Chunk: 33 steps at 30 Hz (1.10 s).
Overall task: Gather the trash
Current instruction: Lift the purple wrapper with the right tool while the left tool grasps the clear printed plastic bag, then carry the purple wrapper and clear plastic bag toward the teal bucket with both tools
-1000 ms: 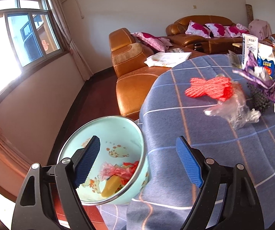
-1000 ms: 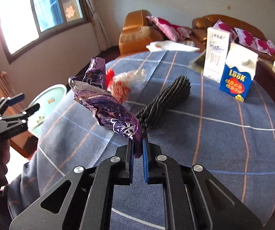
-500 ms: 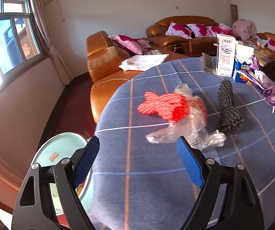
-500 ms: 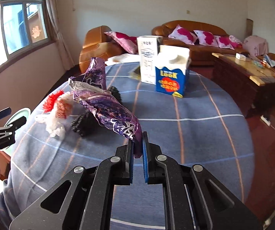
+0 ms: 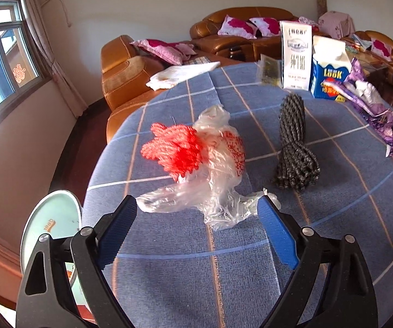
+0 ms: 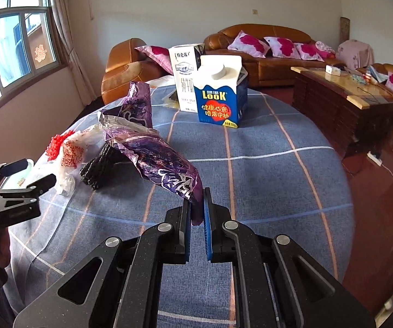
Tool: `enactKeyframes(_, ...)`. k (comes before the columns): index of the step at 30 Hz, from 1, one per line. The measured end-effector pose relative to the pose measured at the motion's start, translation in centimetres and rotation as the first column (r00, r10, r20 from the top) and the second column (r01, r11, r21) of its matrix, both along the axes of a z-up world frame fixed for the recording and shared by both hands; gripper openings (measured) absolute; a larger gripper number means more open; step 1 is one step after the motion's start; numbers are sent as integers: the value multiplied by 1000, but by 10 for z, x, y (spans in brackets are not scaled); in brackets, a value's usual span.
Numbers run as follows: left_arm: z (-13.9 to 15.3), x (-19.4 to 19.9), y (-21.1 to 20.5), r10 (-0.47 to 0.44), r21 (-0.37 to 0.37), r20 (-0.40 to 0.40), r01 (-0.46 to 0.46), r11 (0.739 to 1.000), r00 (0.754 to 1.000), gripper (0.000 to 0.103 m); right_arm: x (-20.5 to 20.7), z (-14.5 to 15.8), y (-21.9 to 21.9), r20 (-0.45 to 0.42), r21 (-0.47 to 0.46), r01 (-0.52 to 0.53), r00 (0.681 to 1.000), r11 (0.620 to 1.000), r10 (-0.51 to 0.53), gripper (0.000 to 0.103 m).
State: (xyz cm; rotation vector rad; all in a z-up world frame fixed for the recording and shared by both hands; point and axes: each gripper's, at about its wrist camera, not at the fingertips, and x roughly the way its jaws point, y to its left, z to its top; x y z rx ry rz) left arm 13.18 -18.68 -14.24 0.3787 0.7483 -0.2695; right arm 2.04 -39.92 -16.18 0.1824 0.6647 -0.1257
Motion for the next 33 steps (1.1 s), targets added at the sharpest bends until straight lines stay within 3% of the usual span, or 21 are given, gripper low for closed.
enactKeyframes(1,-3,2,0,-8,1,-18,8,1000,1000,74,0,0,0,0,4,0,1000,1000,0,9)
enactKeyframes(3,-7,4,-1,-36,-3,-65,36,999,997,38,1,-1,1,0,12,-4,1000,1000,4,9)
enactKeyframes(5,-10,1,-2,-68,5,-76,68,998,995,15,0,-2,2,3,16,-7,1000,1000,7,9)
enactKeyframes(8,-8,-7,-2,-90,26,-49,91,995,995,4,0,-2,3,7,20,-11,1000,1000,11,9)
enactKeyframes(19,49,-54,27,-147,16,146,146,989,978,4,-4,3,8,40,15,-6,999,1000,6,9)
enactKeyframes(27,81,-58,63,-81,-36,210,90,995,974,4,3,13,20,59,11,-33,998,999,32,9)
enactKeyframes(33,85,-54,92,-16,-33,226,24,999,974,4,19,27,43,74,-23,-86,993,996,88,9)
